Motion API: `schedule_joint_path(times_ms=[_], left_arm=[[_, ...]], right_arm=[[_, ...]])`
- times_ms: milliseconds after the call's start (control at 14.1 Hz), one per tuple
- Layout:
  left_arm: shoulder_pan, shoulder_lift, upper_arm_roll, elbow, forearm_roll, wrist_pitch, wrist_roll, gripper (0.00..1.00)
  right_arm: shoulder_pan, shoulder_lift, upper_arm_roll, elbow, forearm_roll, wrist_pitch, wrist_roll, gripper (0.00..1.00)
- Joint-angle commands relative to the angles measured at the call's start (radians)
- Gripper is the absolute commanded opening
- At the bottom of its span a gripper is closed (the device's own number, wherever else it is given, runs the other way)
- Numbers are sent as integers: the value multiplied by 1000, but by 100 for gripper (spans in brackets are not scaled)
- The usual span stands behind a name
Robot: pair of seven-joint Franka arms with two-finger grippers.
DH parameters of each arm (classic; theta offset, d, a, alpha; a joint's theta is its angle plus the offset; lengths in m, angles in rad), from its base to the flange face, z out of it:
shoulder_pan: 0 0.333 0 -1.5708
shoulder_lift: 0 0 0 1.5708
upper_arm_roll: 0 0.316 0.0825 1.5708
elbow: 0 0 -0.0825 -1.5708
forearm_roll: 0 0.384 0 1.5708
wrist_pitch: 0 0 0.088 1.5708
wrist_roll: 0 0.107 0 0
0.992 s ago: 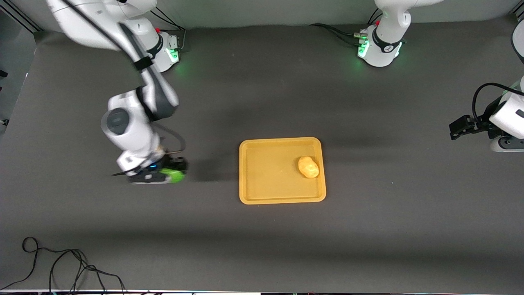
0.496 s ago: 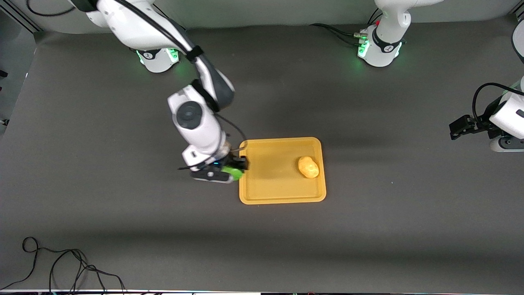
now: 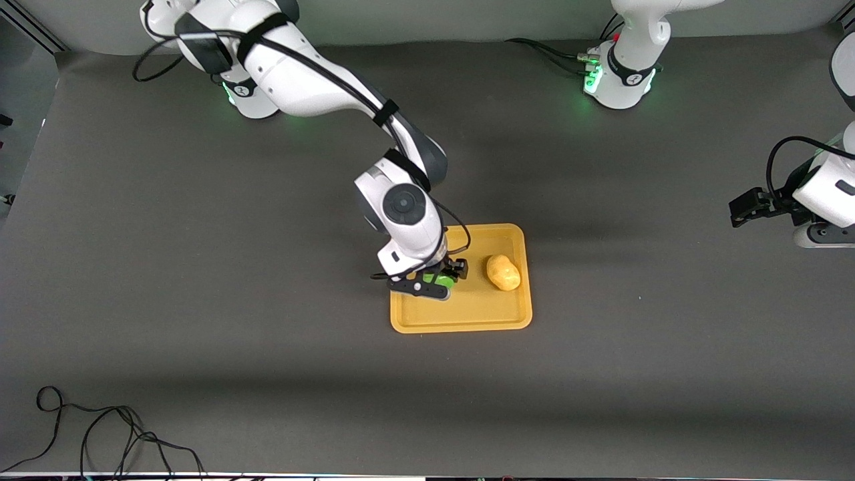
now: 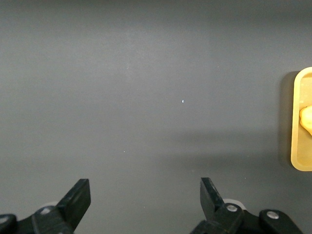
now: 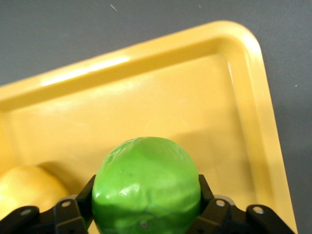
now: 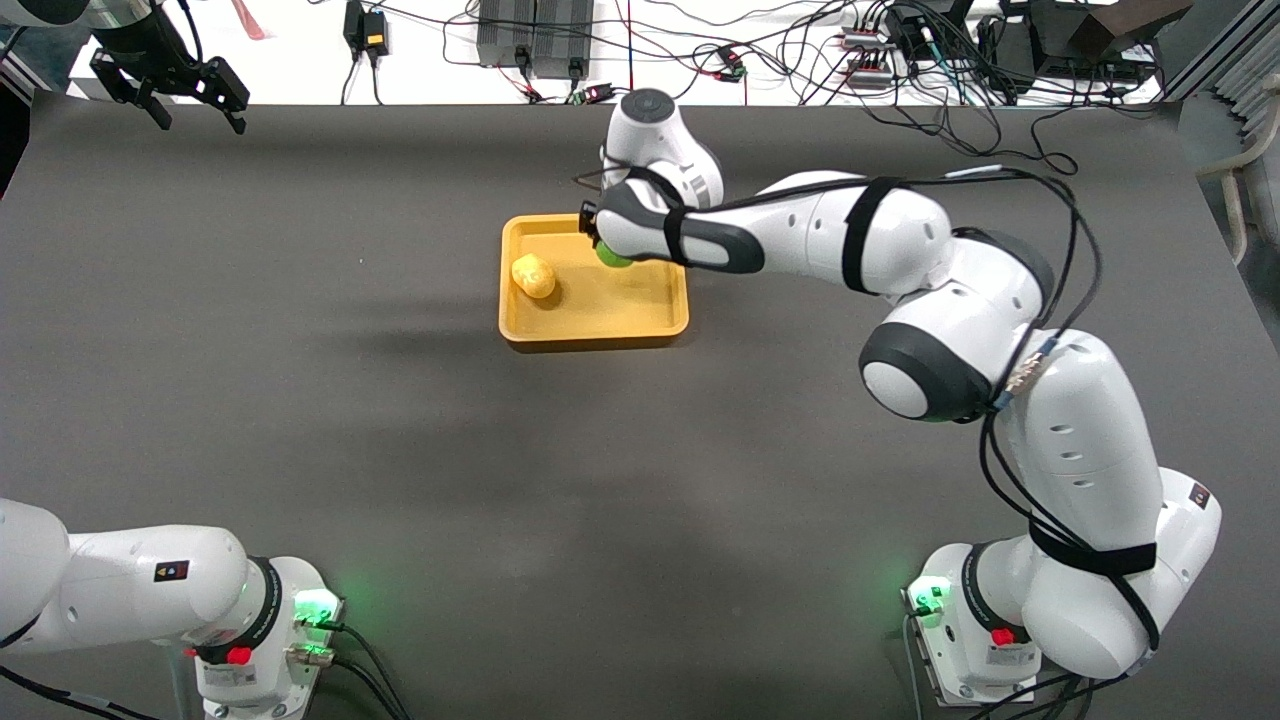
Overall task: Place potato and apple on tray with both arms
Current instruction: 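Lift the green apple with the right gripper and carry it over the tray, then lower the apple onto the tray beside the potato with the right gripper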
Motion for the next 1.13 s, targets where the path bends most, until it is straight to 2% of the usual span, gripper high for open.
schedule_joint_path(times_ms=[0,354,567,1063], left_arm=[[-14,-39,12,-37,-12,2,17,100],[-14,-44,12,-45,-12,4,17,100],[-14,-42,12,-45,-12,5,17,100],[-13,-44,12,-45,-12,5,17,100]], right_arm=[[11,26,-12,26,-28,-40,22,46],[13,34,-9,37,-19,-29,35,47],[22,71,-1,81,-19,0,58,47],[40,86,3,78,-19,2,68,47]])
